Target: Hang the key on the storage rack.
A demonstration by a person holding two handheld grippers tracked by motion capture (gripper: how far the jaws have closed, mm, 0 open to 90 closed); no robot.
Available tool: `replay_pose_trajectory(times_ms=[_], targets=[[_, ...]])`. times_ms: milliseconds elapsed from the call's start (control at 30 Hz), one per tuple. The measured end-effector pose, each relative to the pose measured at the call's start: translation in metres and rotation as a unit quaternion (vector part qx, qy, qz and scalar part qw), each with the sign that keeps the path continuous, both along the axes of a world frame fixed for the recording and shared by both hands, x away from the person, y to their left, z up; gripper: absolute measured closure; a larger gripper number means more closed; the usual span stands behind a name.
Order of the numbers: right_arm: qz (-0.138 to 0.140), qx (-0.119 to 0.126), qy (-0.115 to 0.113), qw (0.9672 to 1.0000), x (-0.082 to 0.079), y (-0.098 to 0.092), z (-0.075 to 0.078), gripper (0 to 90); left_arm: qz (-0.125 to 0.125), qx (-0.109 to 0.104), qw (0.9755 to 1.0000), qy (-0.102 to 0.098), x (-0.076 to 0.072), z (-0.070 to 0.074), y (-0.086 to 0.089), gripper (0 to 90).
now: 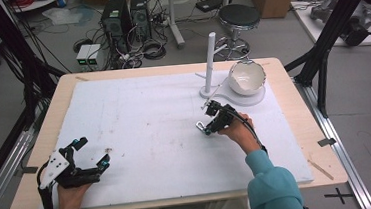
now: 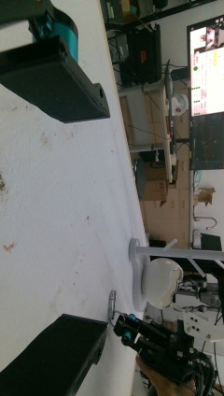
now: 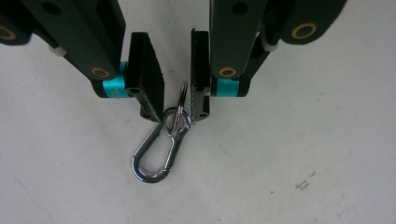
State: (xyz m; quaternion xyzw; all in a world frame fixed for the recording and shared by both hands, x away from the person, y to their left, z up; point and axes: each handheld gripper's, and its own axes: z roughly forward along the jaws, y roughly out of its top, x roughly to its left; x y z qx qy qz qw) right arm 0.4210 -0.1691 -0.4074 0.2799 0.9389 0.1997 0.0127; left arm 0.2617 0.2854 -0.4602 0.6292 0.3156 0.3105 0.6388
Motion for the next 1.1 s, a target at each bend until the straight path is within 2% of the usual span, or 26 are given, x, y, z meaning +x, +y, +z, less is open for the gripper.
replay_pose_trajectory(times_ms=[433, 600, 1100], targets=[[-0.004, 0.004, -0.003, 1.0000, -0.0003, -0.0009, 0.0006, 76.1, 0.000, -0.001, 1.0000, 0.000, 0.0001, 0.0000, -0.0001, 1.7], [0.003, 0.009, -0.009, 0.9999, 0.0000, -0.0027, 0.0021, 80.0, 0.000, -0.001, 1.0000, 0.001, 0.0002, 0.0000, 0.0000, 1.7], [0.012, 0.002, -0.021, 0.9997, -0.0021, -0.0009, 0.0053, 87.6, 0.000, -0.001, 1.0000, 0.001, 0.0002, 0.0000, -0.0001, 1.7]])
